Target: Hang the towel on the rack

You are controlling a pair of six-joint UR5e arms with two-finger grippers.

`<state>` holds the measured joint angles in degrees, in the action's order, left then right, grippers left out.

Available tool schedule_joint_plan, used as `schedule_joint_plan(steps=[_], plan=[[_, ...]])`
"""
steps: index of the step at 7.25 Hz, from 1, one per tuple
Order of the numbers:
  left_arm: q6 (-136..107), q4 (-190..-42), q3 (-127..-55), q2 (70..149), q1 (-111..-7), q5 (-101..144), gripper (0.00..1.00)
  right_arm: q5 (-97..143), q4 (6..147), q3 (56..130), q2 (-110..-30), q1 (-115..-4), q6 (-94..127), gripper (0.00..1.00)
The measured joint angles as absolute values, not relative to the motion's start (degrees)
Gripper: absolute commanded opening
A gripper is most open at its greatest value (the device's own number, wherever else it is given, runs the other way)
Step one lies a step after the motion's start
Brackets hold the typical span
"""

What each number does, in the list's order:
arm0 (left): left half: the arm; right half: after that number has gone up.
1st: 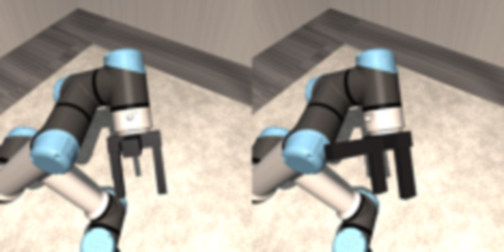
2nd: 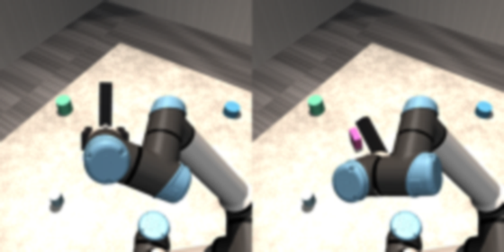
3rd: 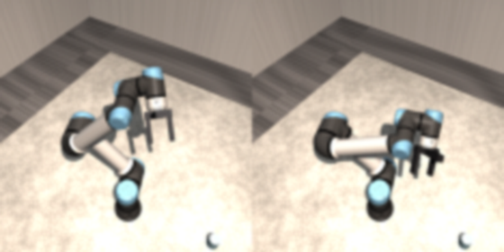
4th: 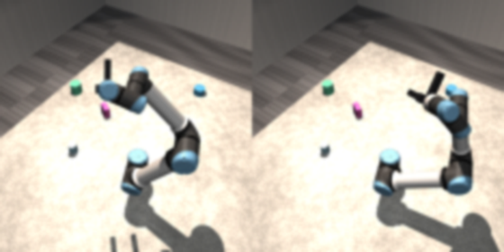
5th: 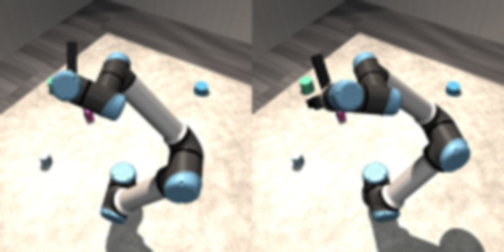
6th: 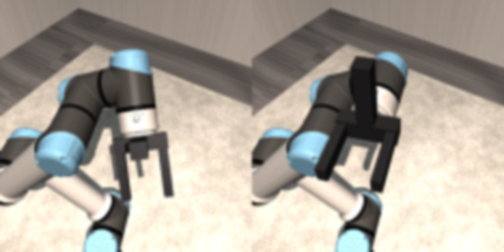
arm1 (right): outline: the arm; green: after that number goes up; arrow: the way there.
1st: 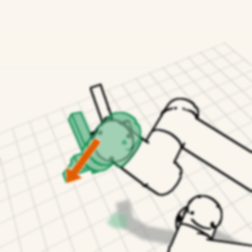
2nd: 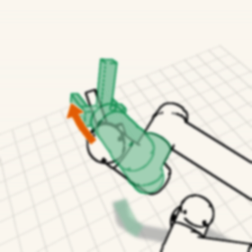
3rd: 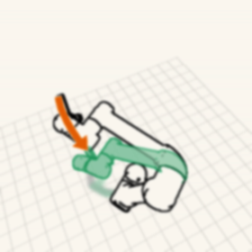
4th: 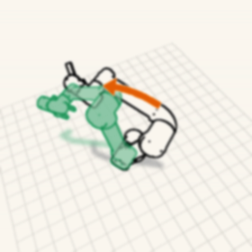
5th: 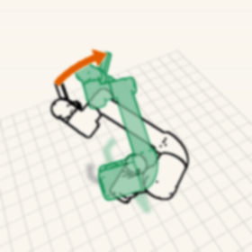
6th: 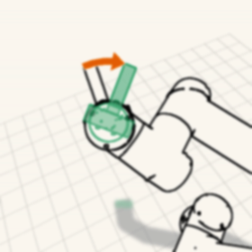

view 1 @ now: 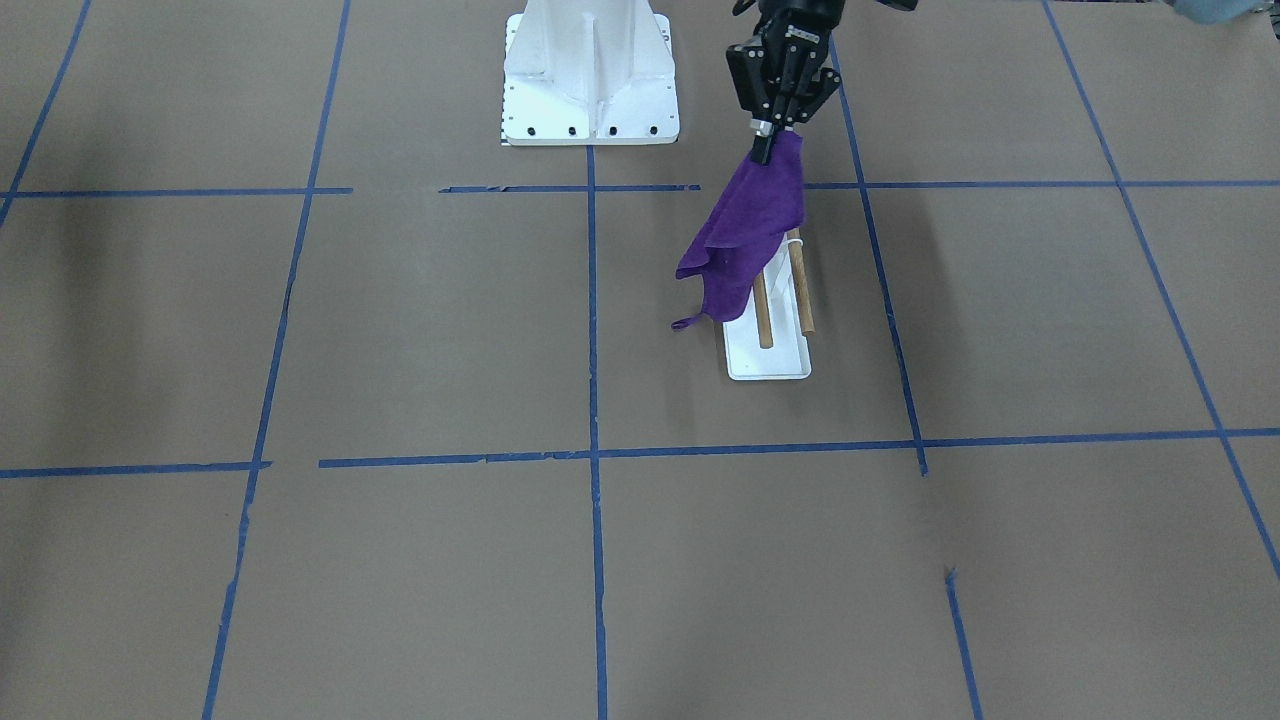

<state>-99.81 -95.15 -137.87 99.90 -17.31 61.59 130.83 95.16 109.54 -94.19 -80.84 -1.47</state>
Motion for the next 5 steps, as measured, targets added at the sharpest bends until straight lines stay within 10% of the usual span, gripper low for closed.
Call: schedule_joint_plan(steps=[2,3,4,5], plan=[[-99.8,-95.2,-139.1,90.1,-19.3,61.5,0.00,131.1,95.0,109.1,-94.7,-81.8,-1.4,1.00],[-99.8,-95.3,-138.7,87.7,-19.8,61.5,0.71,131.0,94.9,109.0,-94.8,-82.2,-1.3,1.00],[-99.8,-95.3,-137.5,86.6,-19.9,61.5,1.00,130.7,94.8,108.8,-94.8,-82.3,-1.3,1.00],[-99.8,-95.4,-136.2,86.4,-20.0,61.6,1.00,130.6,94.7,108.6,-94.8,-82.4,-1.3,1.00]])
